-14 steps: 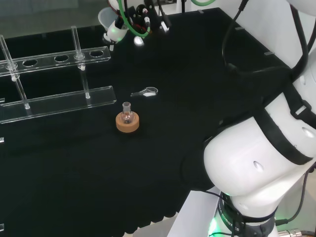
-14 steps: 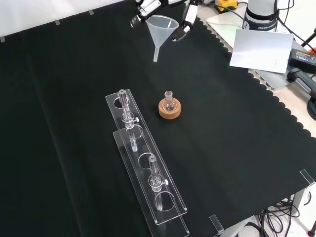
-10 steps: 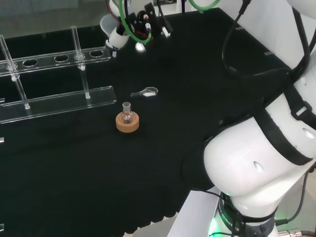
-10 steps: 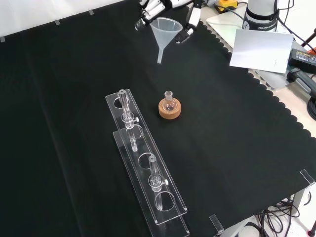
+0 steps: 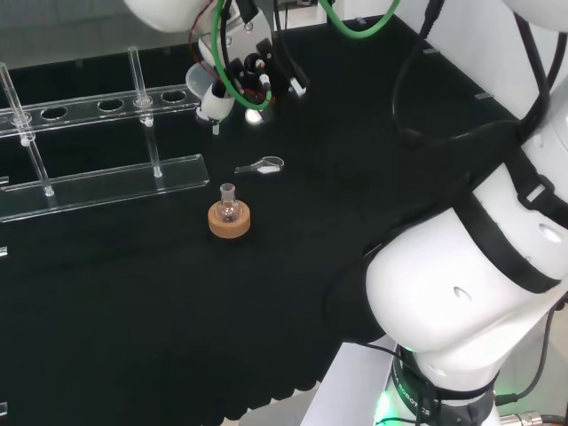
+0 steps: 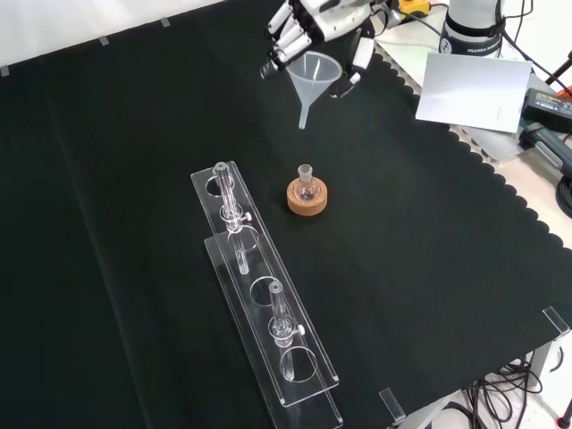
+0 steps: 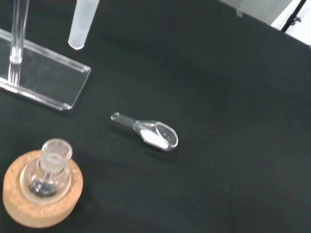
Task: Place the funnel on the round-bottom flask.
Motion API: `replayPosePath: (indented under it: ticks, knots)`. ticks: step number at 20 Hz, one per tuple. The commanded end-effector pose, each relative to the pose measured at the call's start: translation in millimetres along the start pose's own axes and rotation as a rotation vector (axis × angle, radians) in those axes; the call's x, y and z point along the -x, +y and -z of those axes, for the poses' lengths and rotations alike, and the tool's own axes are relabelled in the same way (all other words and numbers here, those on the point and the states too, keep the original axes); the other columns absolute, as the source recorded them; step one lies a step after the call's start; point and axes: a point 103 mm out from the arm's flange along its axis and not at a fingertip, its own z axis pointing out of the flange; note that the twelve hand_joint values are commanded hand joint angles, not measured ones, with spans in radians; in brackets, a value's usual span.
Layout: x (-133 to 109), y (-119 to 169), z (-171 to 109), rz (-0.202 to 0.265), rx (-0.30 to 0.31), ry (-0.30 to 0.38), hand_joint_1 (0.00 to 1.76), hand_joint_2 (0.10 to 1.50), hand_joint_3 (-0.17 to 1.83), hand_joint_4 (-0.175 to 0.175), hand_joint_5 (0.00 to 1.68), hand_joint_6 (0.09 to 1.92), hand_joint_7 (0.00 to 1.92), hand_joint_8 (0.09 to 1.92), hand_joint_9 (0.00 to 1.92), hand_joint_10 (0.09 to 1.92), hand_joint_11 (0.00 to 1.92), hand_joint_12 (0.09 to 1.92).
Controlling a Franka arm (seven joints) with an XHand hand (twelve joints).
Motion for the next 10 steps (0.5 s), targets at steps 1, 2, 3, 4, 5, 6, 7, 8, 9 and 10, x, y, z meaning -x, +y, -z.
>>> replayPosePath:
  ticks: [1, 2, 3, 4, 5, 6, 7, 8, 9, 10]
  knots:
    - [-16.7, 3.4, -19.6, 0.016, -0.03, -0.043, 0.66, 0.86, 0.53, -0.076, 0.49, 0.09, 0.69, 0.92, 1.05, 0.72, 0.75, 1.17]
    - [-18.6, 4.7, -22.8, 0.015, -0.032, -0.047, 0.66, 0.86, 0.53, -0.074, 0.49, 0.09, 0.69, 0.92, 1.05, 0.72, 0.75, 1.17]
    - [-19.8, 6.1, -26.4, 0.014, -0.039, -0.049, 0.66, 0.86, 0.53, -0.073, 0.49, 0.09, 0.69, 0.92, 1.05, 0.72, 0.75, 1.17]
    - [-20.8, 7.9, -30.0, 0.011, -0.046, -0.052, 0.66, 0.86, 0.53, -0.072, 0.49, 0.09, 0.69, 0.92, 1.05, 0.72, 0.75, 1.17]
    - [-21.3, 9.2, -32.5, 0.011, -0.051, -0.052, 0.67, 0.86, 0.53, -0.072, 0.49, 0.09, 0.69, 0.92, 1.05, 0.72, 0.75, 1.17]
    - [-21.8, 10.8, -34.8, 0.011, -0.055, -0.05, 0.67, 0.86, 0.53, -0.071, 0.49, 0.09, 0.69, 0.92, 1.05, 0.72, 0.75, 1.17]
    - [-21.9, 12.1, -37.1, 0.01, -0.059, -0.05, 0.67, 0.85, 0.53, -0.071, 0.49, 0.09, 0.69, 0.92, 1.05, 0.72, 0.75, 1.17]
    - [-22.4, 13.4, -38.9, 0.008, -0.062, -0.051, 0.67, 0.85, 0.53, -0.071, 0.48, 0.09, 0.69, 0.92, 1.05, 0.72, 0.75, 1.17]
    - [-22.8, 14.3, -40.5, 0.017, -0.059, -0.046, 0.67, 0.85, 0.53, -0.07, 0.48, 0.09, 0.69, 0.92, 1.05, 0.72, 0.76, 1.17]
    - [-23.6, 15.6, -42.7, 0.019, -0.066, -0.044, 0.67, 0.85, 0.53, -0.07, 0.48, 0.09, 0.69, 0.92, 1.05, 0.72, 0.76, 1.17]
